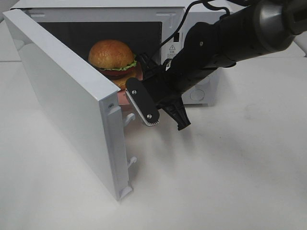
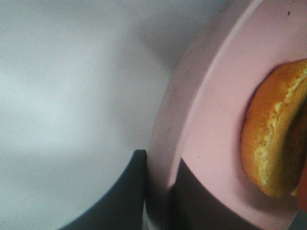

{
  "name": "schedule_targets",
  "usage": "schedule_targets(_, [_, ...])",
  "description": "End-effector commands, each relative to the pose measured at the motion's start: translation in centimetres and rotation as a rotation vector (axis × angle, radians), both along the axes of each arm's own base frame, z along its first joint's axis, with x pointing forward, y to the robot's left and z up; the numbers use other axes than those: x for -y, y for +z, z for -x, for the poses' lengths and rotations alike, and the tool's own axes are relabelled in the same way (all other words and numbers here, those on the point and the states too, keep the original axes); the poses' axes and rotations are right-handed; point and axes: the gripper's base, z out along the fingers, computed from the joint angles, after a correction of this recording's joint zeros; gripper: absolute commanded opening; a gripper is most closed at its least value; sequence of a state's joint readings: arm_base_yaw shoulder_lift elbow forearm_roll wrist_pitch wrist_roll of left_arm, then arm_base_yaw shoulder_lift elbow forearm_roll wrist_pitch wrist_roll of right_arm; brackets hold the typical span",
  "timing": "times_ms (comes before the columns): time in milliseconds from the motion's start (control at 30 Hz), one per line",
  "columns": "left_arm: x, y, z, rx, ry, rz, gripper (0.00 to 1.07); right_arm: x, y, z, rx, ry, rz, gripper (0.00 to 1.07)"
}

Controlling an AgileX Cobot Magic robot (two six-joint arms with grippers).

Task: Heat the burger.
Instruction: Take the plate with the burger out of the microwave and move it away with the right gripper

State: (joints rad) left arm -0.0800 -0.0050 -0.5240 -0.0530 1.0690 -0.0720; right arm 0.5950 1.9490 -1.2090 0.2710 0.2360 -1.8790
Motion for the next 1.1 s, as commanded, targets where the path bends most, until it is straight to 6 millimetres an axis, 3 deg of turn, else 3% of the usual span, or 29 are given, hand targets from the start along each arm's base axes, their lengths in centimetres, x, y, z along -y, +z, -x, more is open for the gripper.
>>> schedule_targets(33, [0.1, -0.1, 0.0, 0.0, -0.002, 0.005, 0.99, 1.3, 1.9, 0.0, 0.078, -0.043, -0.05, 0.0])
schedule_targets(433, [0.1, -0.1, 0.0, 0.0, -0.002, 0.005, 0.99, 2.9, 2.8, 2.4, 0.09, -0.072, -0.077, 0.0])
schedule_targets(1100, [0.1, -0.1, 0.0, 0.0, -0.002, 0.005, 0.99, 6.8, 3.5, 9.0, 0.094, -0.064, -0.063, 0.0])
